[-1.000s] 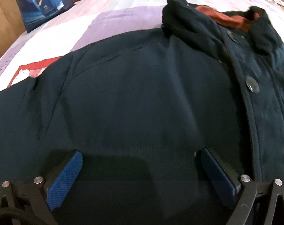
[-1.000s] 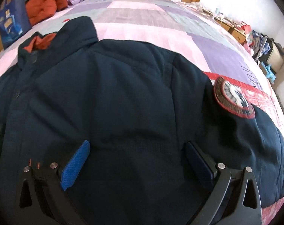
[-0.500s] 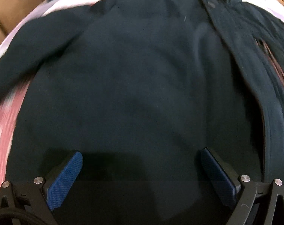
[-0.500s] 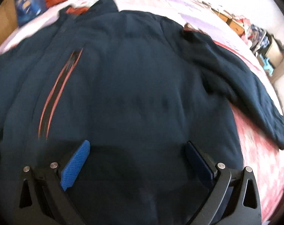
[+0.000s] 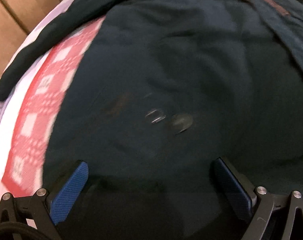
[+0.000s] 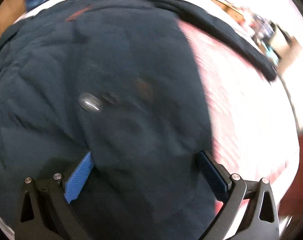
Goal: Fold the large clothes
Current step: 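Move the right tool out along the sleeve toward its cuff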
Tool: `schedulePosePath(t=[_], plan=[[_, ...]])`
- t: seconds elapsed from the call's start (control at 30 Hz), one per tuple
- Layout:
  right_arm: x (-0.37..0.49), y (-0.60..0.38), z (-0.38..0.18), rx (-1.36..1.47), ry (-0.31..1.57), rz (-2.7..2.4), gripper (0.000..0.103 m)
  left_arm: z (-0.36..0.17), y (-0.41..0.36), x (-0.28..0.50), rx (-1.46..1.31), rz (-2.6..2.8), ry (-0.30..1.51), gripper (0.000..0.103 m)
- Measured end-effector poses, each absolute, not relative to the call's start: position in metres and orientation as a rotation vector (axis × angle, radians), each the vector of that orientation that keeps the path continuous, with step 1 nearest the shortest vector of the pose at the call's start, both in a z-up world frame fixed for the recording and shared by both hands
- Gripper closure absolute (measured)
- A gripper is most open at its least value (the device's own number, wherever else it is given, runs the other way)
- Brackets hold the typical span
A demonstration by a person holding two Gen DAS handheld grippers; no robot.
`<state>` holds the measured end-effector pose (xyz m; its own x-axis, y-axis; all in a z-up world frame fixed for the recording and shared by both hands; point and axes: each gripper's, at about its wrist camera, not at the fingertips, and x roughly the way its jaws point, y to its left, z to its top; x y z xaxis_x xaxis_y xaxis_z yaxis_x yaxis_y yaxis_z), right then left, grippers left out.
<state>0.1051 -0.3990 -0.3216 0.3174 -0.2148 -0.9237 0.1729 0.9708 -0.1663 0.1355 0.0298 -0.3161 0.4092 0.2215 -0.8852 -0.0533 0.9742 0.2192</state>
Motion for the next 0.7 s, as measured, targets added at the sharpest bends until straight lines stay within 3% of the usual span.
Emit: schedulePosePath(t=[0.3, 0.53, 0.7], plan=[[0.044, -0.473, -0.305, -0.016, 1.234, -0.438, 0.0, -0.309, 0.044, 0.126, 0.224, 0.257, 1.133, 0.0], [0.071, -0.422, -0.27, -0.081, 1.106, -0.217, 0.0, -0.267, -0.043, 0.156, 0.194, 0.069, 1.006, 0.0], [0.153, -0.373, -0.279, -0.148, 1.086, 0.06, 0.0, -0.254, -0.126, 0.214, 0.145, -0.06, 0.963, 0.0]])
